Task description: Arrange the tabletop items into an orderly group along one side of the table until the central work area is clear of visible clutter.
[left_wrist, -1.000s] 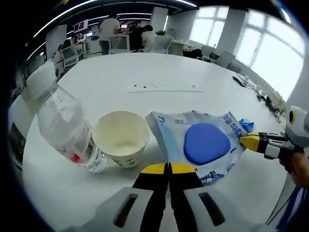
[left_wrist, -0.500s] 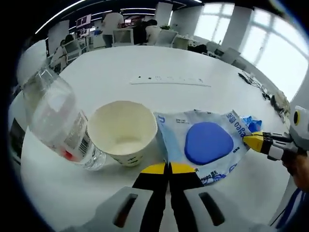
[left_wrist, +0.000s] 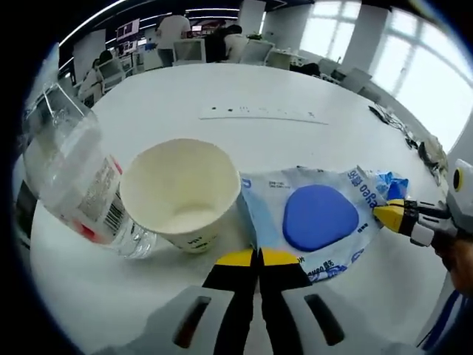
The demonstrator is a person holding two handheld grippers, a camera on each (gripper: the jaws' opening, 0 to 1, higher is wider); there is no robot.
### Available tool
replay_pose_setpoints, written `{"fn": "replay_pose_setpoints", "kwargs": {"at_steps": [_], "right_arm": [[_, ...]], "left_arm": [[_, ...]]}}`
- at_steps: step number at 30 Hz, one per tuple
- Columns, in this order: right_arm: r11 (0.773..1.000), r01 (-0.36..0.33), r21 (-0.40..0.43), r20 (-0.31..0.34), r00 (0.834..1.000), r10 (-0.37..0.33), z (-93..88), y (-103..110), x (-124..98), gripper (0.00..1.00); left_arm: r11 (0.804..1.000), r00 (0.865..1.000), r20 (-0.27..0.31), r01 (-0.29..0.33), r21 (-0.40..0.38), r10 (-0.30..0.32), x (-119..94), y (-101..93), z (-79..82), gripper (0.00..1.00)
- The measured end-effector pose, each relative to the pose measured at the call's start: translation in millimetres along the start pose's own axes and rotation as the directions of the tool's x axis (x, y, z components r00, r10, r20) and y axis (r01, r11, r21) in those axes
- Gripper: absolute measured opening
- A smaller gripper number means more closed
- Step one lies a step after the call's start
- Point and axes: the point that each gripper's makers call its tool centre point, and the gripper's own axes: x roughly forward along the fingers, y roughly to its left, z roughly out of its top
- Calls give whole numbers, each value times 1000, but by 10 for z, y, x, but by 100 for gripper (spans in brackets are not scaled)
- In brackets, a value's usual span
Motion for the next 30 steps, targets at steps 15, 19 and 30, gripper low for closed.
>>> {"fn": "replay_pose_setpoints", "kwargs": {"at_steps": [15,19,30], "right_arm": [[995,25,-100,-12,1000,-26,-64,0,38,3],[978,55,-199,12,998,-54,-36,-37,39,24],[982,10,-187,55,998,0,44,132,-44,38]], "left_arm": [[999,1000,0,-25,-24,25,32,36,-24,0],[999,1000,1,-24,-45,24,29,37,-28,0],[997,998,46,-44,-56,46,-112,35,44,12]]}}
